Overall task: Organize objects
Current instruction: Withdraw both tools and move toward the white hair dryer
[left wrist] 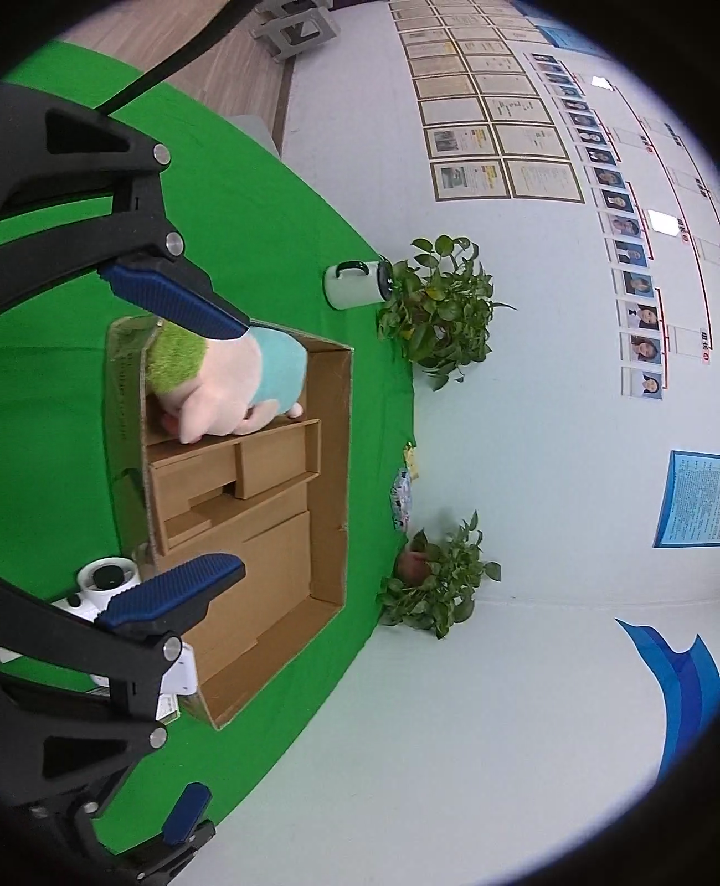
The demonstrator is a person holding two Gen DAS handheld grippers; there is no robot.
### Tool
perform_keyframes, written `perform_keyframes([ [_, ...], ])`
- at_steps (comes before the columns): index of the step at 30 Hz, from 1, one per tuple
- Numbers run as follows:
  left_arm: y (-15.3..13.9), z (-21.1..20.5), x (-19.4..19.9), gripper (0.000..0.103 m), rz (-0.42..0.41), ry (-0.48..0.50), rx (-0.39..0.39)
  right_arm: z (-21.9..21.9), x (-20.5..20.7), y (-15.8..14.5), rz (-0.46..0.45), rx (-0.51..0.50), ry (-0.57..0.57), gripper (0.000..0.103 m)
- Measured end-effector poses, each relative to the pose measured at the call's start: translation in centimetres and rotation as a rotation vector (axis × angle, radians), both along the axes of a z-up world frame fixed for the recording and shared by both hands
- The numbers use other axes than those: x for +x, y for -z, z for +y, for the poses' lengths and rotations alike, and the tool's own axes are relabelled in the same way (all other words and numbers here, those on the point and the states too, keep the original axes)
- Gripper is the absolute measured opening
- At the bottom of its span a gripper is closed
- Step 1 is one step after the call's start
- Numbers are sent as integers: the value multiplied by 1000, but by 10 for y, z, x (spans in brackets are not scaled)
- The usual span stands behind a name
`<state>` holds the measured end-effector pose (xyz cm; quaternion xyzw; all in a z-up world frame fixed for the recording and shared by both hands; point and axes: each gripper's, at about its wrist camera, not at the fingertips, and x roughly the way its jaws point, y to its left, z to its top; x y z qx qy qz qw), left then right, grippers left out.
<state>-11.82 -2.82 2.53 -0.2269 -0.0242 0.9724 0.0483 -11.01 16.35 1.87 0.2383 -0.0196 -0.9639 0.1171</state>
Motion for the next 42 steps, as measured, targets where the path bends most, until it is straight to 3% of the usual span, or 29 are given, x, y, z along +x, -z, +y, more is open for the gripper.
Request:
perform_keyframes([
  [3,7,4,9,80,-23,-4,18,3,25,11,-4,-10,-28,102],
  [9,21,8,25,80,-69,-7,45,6,34,36,-89,-67,-78,102],
  [21,40,7,30,80,-120,16,83,-9,40,59,-137,-51,-130,101],
  [31,51,21,14,80,-200,148,164,-12,31,68,-190,-38,-135,100],
  [42,80,36,-5,79,-378,301,279,-29,14,93,-303,-10,-164,92],
])
